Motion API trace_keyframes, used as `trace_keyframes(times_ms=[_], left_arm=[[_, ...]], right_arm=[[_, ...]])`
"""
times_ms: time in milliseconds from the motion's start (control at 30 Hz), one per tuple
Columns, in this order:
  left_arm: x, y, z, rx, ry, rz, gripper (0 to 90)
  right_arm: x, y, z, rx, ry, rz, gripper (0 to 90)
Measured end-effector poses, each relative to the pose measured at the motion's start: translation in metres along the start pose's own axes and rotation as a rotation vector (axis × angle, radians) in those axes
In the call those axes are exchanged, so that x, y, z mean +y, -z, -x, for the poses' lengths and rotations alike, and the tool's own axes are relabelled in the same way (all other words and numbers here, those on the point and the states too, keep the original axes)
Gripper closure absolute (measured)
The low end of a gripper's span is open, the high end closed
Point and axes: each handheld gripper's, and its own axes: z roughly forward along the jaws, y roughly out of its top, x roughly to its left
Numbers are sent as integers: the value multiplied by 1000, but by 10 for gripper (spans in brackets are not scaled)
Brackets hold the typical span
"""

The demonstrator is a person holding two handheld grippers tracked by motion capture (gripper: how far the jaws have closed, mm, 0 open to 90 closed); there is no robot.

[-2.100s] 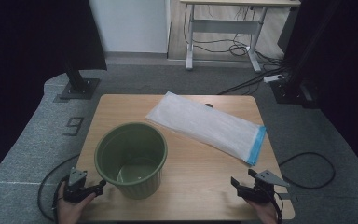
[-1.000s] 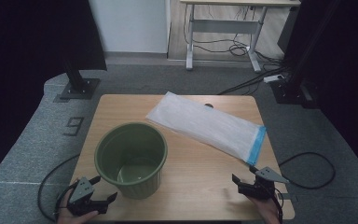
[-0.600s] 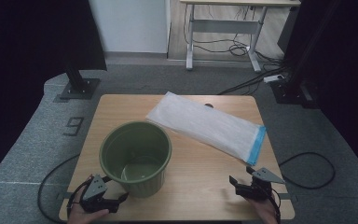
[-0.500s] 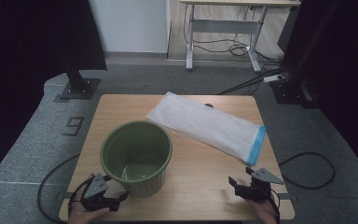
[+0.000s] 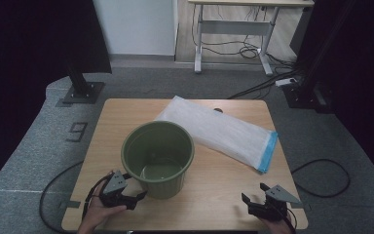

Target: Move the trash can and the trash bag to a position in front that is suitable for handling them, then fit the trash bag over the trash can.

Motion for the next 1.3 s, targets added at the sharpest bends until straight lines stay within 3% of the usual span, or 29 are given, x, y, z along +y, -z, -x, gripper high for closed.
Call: trace_keyframes(times_ms=[200, 367, 567, 767, 833, 1133, 1167, 1267, 1300], left_arm=[[16, -20, 5, -20, -25, -8, 143], [28, -36, 12, 4, -29, -16, 142], [25, -30, 12, 41, -19, -18, 142], [18, -22, 8, 77, 1, -31, 142], [16, -21, 7, 82, 7, -40, 142], [4, -11, 0, 107, 33, -58, 141], [1, -9, -3, 105, 46, -59, 142], [-3, -10, -5, 103, 55, -71, 142], [-6, -11, -7, 105, 46, -91, 142]], right_arm=[[-4, 5, -3, -7, -4, -5, 138], [-5, 2, -8, 2, 11, -18, 138], [-3, 1, -11, 9, 35, -24, 137], [2, 0, -13, 47, 5, -10, 134], [7, -1, -16, 48, 20, -1, 130], [45, -36, -6, 10, 21, -18, 128], [60, -48, -6, 4, 34, -16, 136], [72, -60, -6, 15, 44, -23, 152], [85, -78, -7, 28, 50, -44, 159]])
